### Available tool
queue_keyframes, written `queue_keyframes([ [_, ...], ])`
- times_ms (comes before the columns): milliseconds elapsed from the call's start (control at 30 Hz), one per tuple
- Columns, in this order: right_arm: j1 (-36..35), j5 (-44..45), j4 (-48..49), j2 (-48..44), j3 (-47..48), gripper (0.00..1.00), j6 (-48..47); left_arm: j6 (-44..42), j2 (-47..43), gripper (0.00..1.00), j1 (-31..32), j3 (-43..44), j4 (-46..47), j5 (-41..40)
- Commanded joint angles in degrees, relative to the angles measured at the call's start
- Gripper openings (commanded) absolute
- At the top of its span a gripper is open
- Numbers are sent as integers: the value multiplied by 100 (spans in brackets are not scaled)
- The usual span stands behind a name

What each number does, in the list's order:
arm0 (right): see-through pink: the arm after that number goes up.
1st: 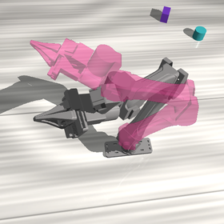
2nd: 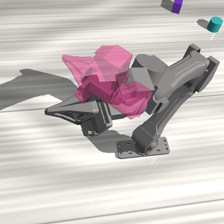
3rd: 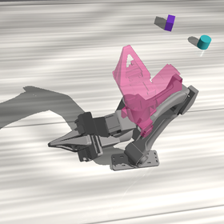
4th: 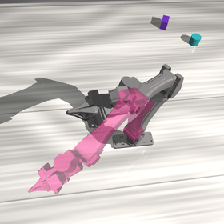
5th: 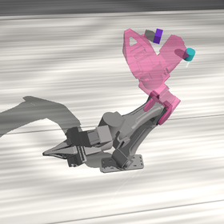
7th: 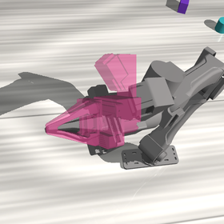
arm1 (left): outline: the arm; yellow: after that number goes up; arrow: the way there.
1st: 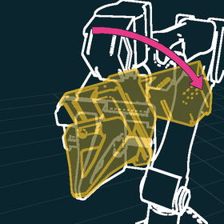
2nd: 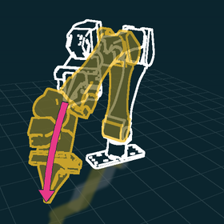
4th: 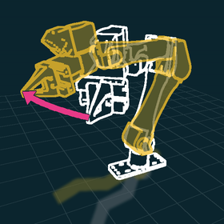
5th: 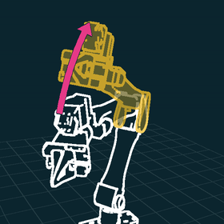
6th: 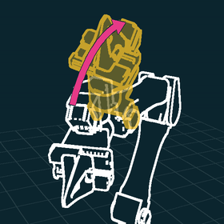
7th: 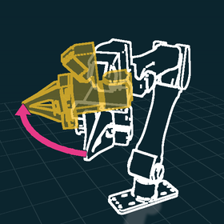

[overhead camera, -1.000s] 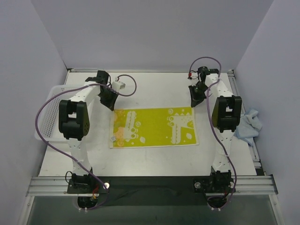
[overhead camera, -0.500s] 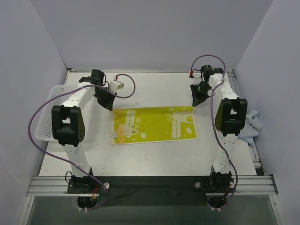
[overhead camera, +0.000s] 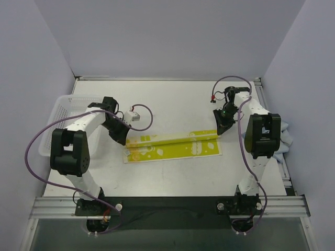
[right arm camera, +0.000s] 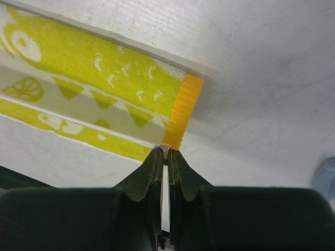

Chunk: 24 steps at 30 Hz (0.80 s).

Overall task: Roll the towels
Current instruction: Fold the towel

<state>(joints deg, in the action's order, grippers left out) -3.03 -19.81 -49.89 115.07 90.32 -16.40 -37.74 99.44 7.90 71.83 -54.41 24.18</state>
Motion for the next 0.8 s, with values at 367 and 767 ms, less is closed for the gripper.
queue_keyframes([
  [367,-5,434,-109,332,-279,0,137,609,489,0,344,-451,458,-652],
  [767,13,329,-504,-405,-226,0,-12,346,-205,0,344,243,-587,-177],
])
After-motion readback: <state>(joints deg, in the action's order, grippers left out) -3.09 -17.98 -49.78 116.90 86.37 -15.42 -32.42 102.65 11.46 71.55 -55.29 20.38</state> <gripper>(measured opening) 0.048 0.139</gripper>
